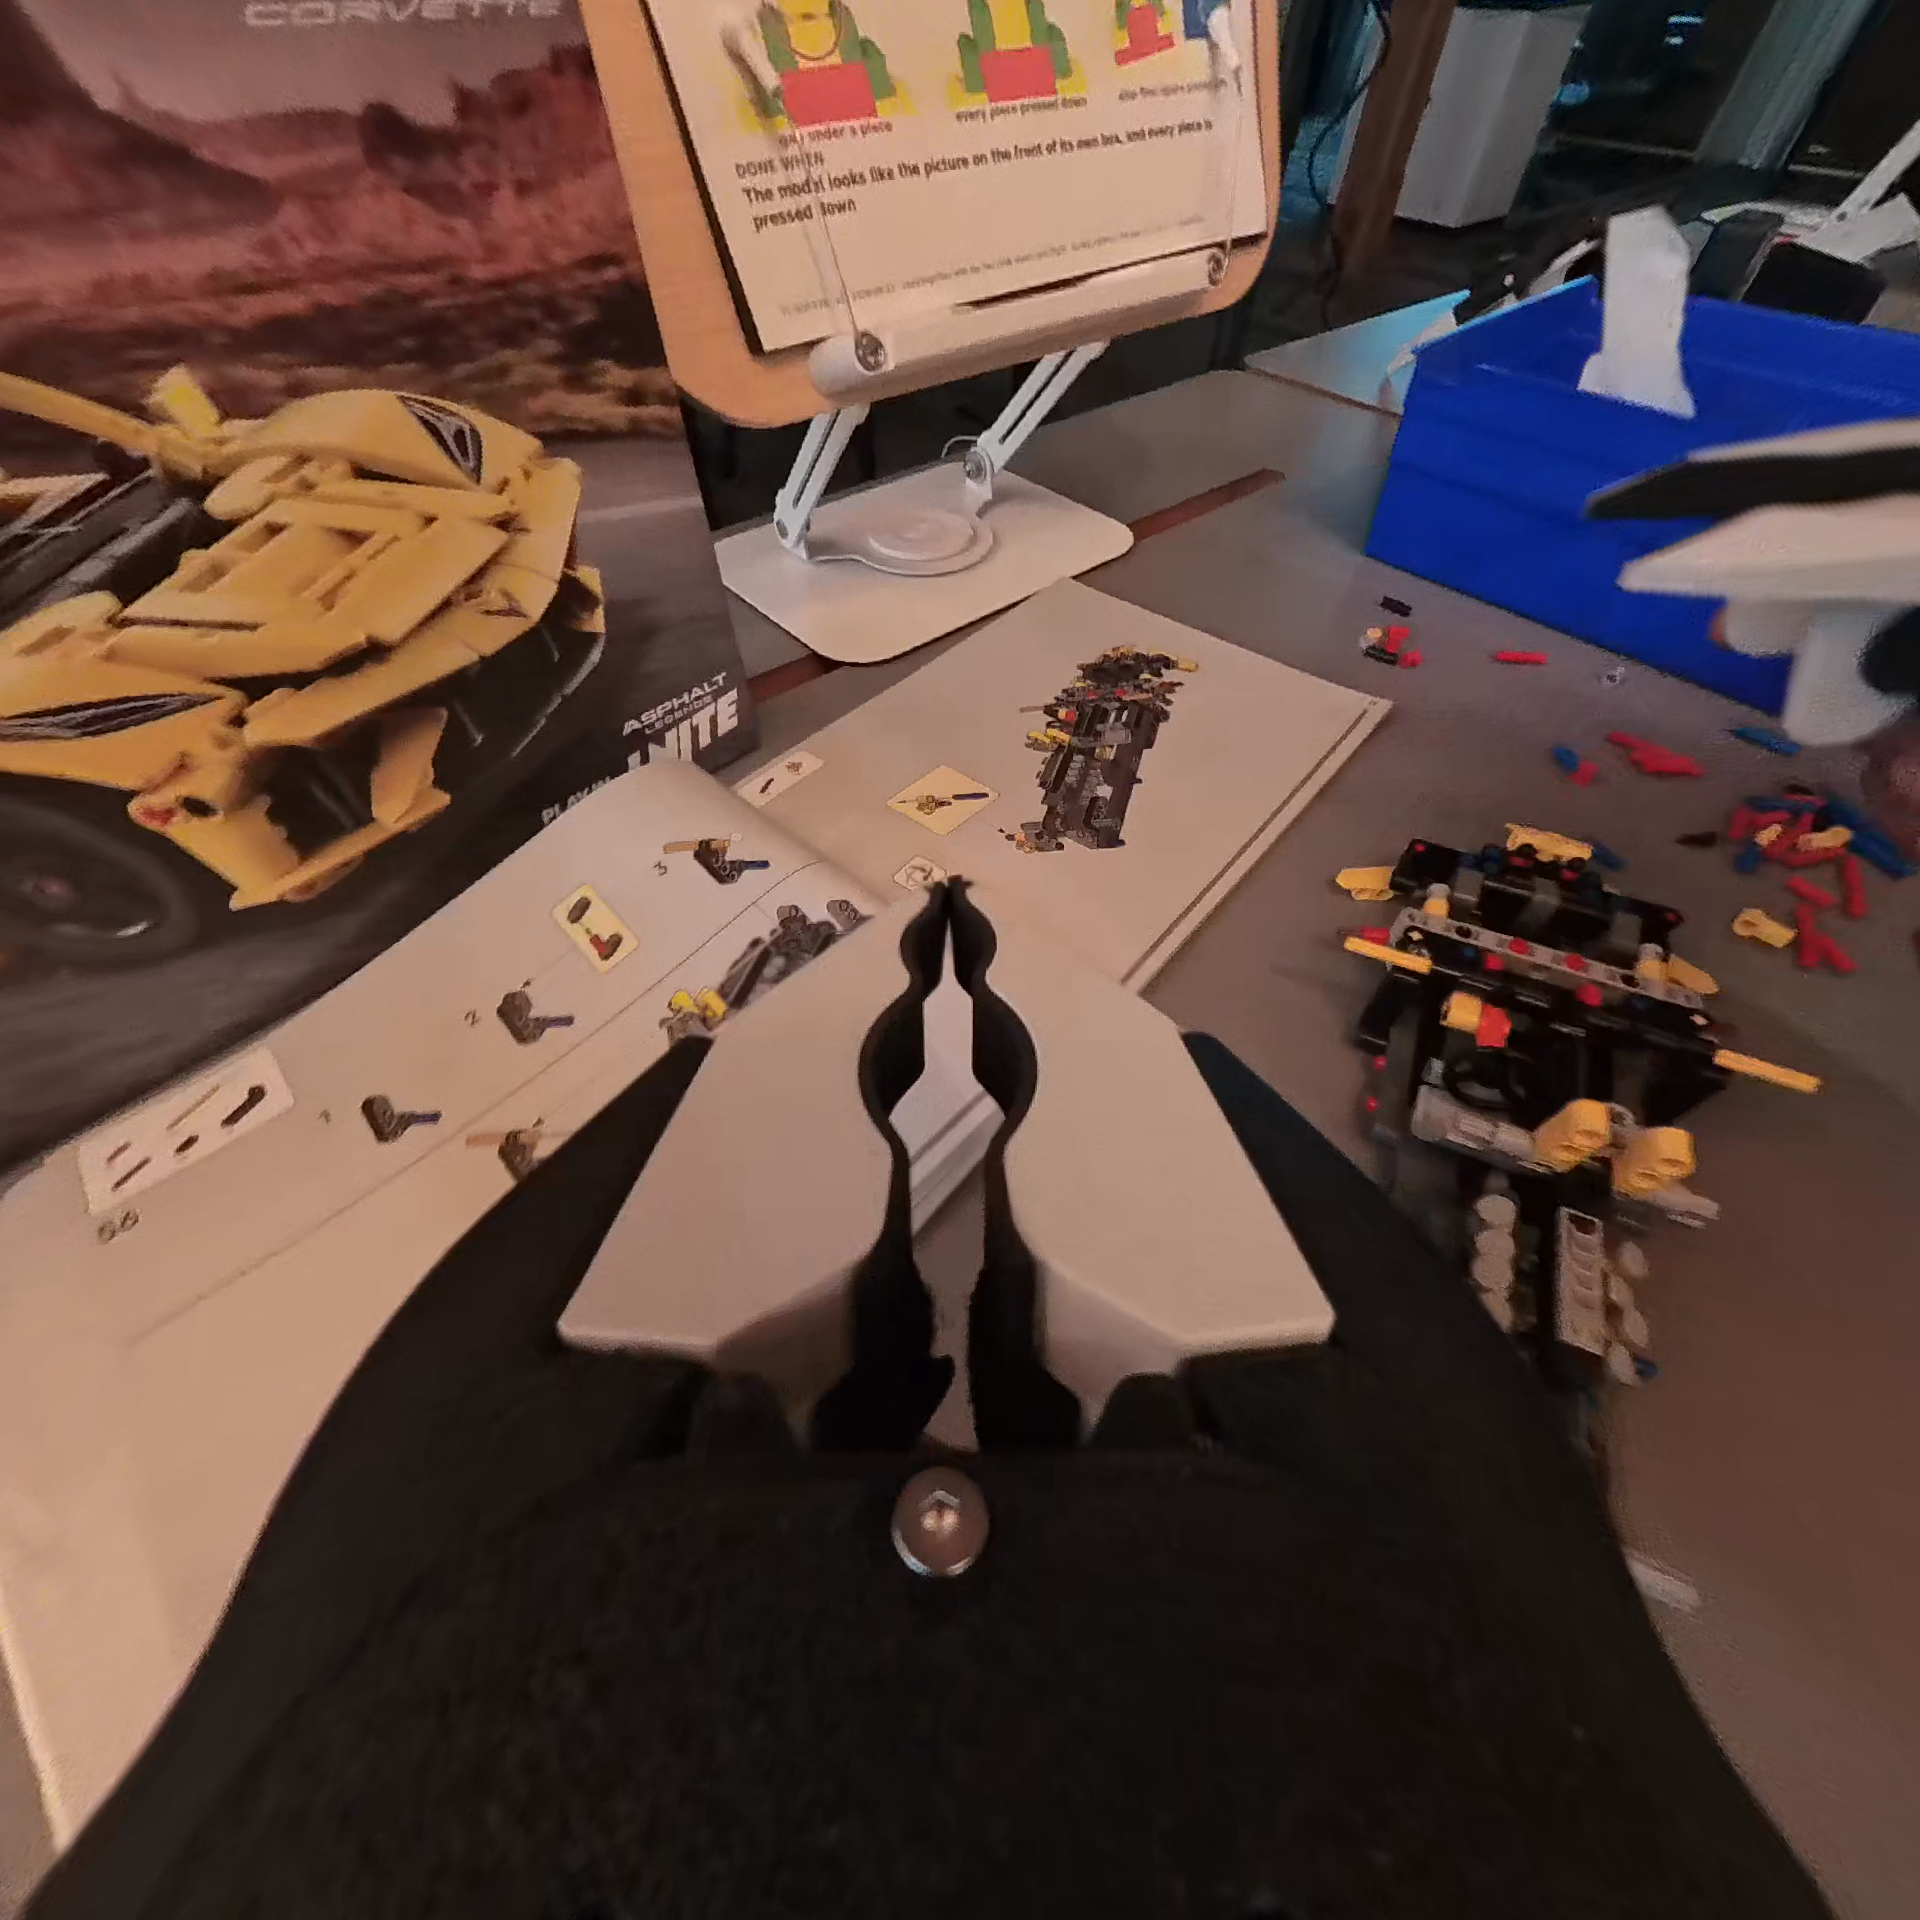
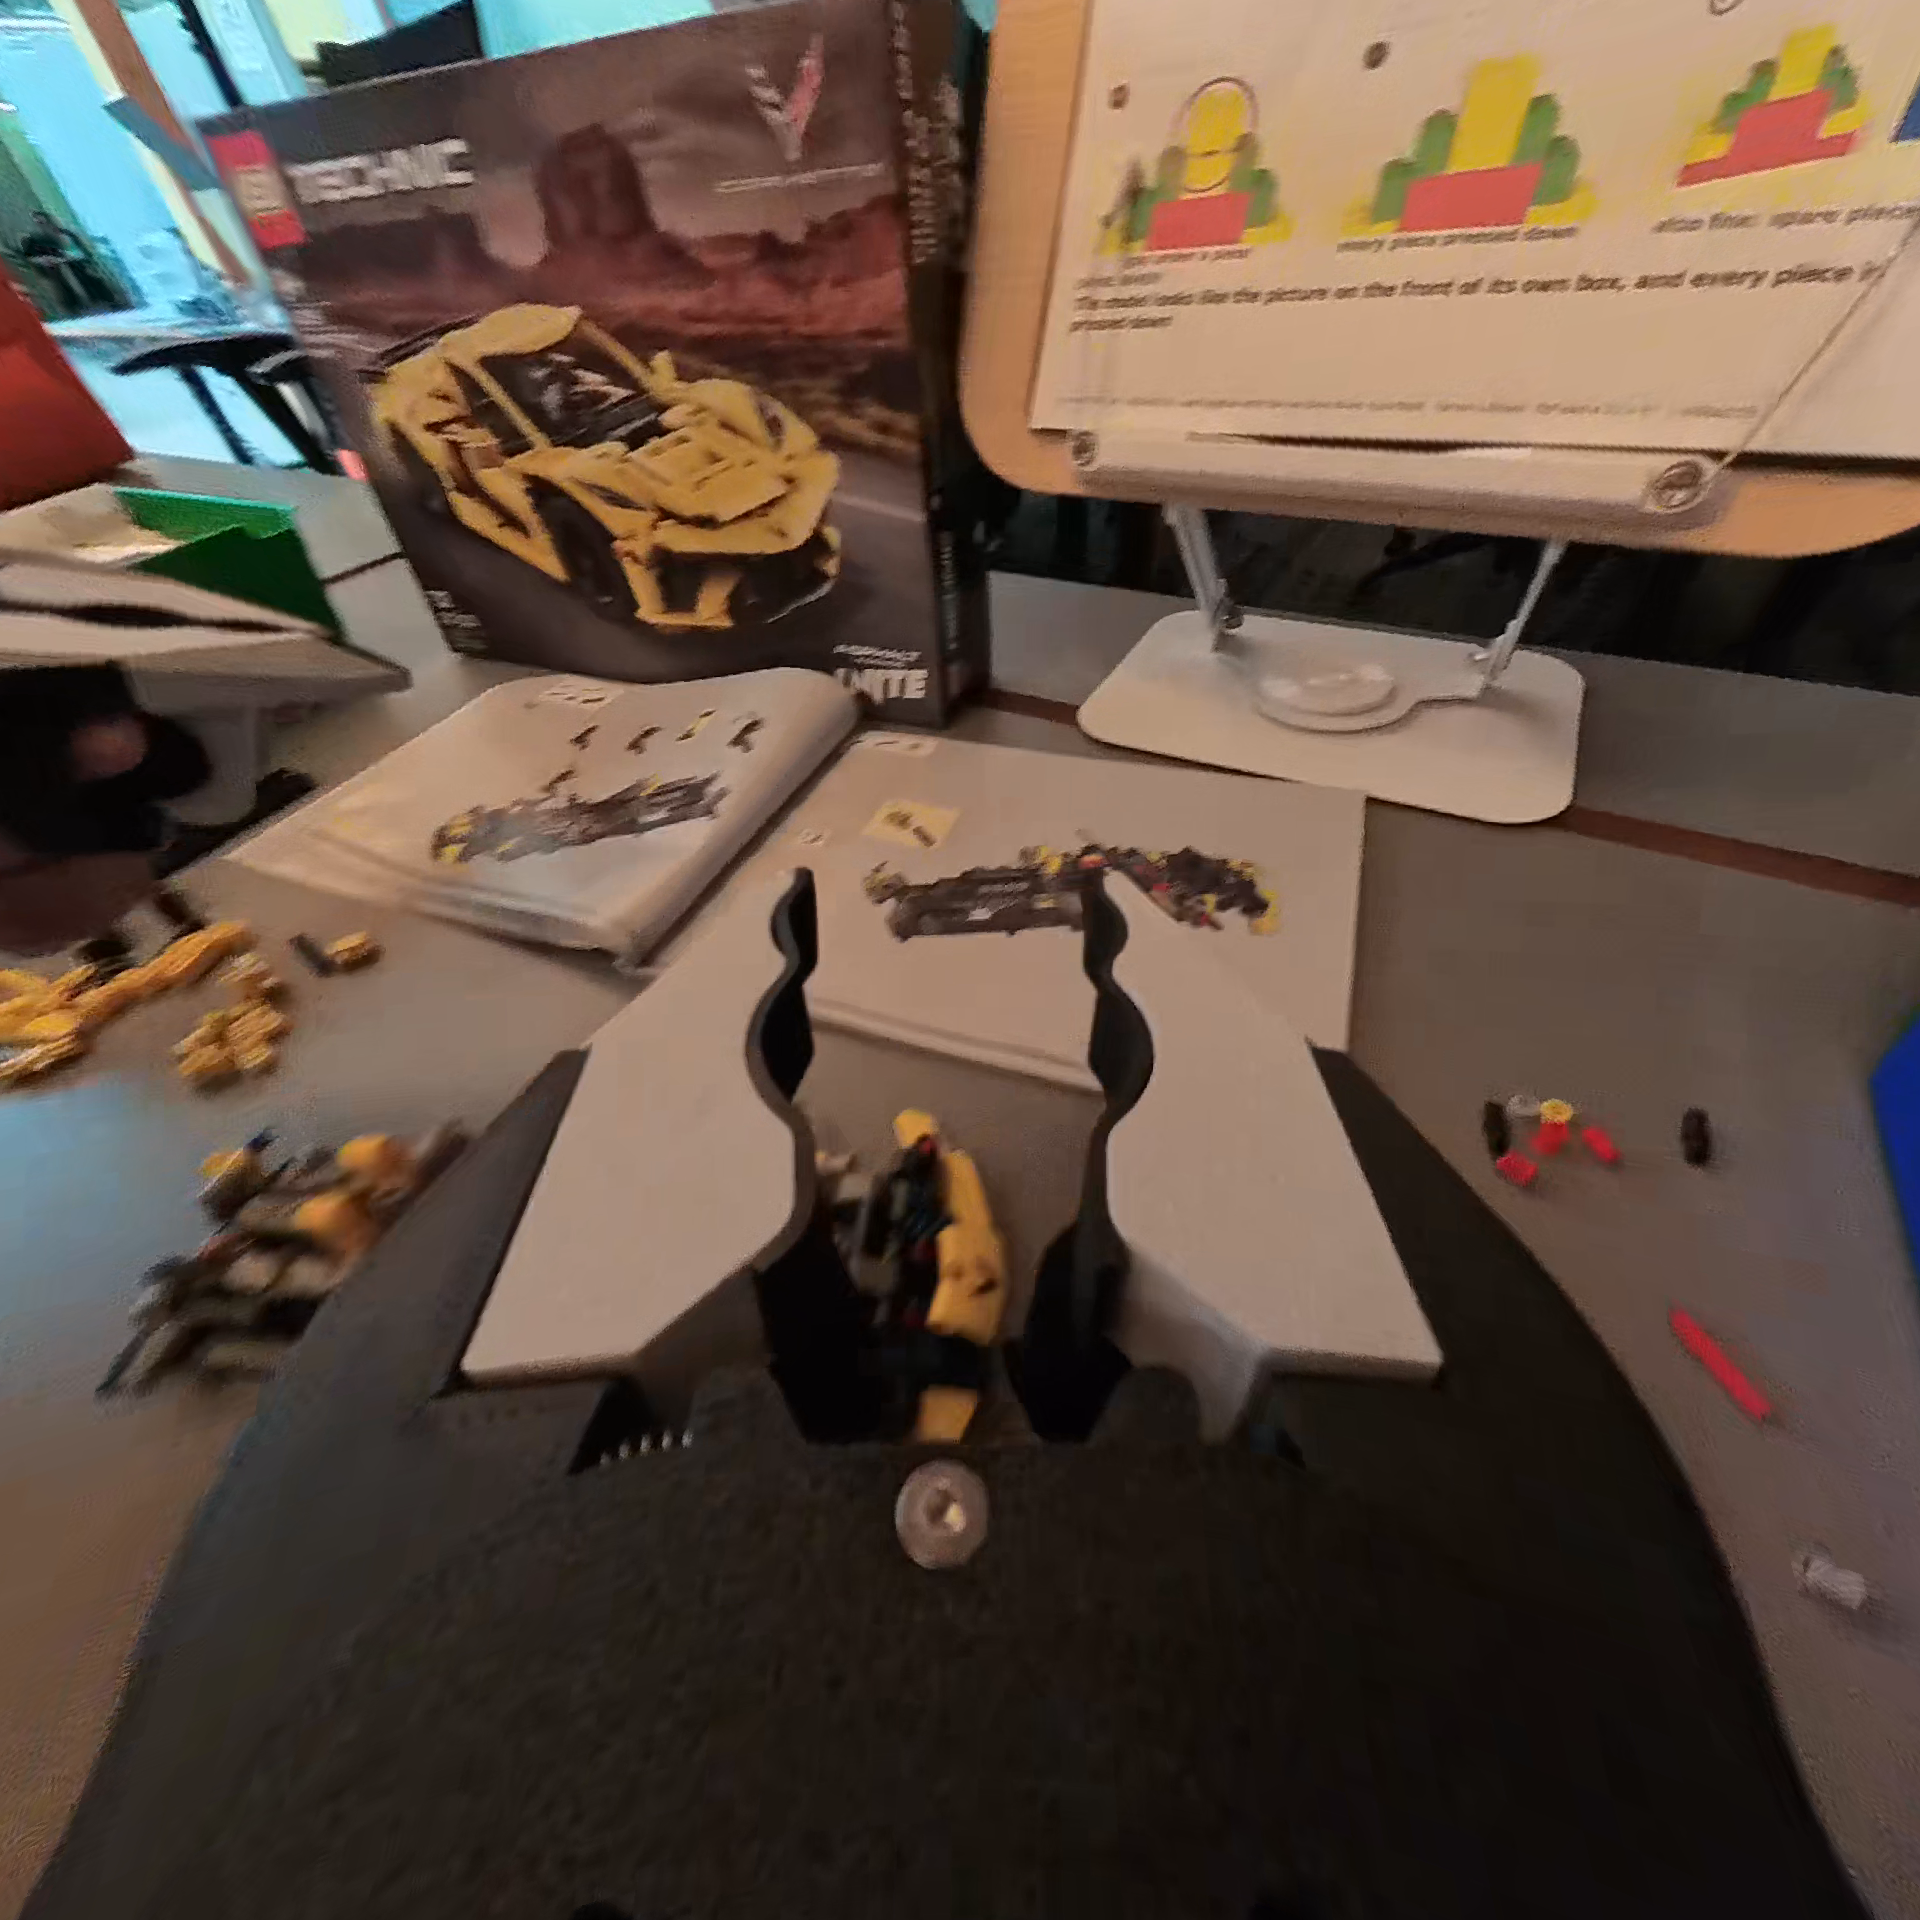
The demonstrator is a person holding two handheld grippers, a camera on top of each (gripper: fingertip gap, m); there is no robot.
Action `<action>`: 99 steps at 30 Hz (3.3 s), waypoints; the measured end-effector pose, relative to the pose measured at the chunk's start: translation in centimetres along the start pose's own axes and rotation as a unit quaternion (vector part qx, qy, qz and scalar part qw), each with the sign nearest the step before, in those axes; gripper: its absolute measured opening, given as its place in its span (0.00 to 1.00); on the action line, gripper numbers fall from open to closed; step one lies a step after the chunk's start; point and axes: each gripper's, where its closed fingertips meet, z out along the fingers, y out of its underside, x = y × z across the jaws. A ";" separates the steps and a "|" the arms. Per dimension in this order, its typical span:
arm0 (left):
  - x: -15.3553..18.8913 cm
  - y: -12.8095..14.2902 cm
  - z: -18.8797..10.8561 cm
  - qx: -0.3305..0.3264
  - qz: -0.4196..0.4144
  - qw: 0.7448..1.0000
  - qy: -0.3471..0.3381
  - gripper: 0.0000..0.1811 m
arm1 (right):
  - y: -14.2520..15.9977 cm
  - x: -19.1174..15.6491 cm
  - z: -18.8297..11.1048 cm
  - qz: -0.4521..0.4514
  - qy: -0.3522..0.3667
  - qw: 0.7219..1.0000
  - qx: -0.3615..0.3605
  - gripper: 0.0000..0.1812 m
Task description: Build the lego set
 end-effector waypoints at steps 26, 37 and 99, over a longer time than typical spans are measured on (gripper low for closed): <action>14.9 1.3 21.0 -0.208 0.187 0.945 0.166 0.35 | 2.7 6.7 -3.7 -0.015 0.133 0.991 -0.003 0.13; 17.4 3.5 25.2 -0.235 0.211 0.935 0.160 0.35 | 2.7 6.3 -3.8 0.033 0.093 0.995 0.008 0.13; 8.3 -4.6 14.1 -0.054 -0.362 0.830 0.421 0.03 | 3.0 -0.6 12.2 0.169 -0.259 0.932 -0.187 0.35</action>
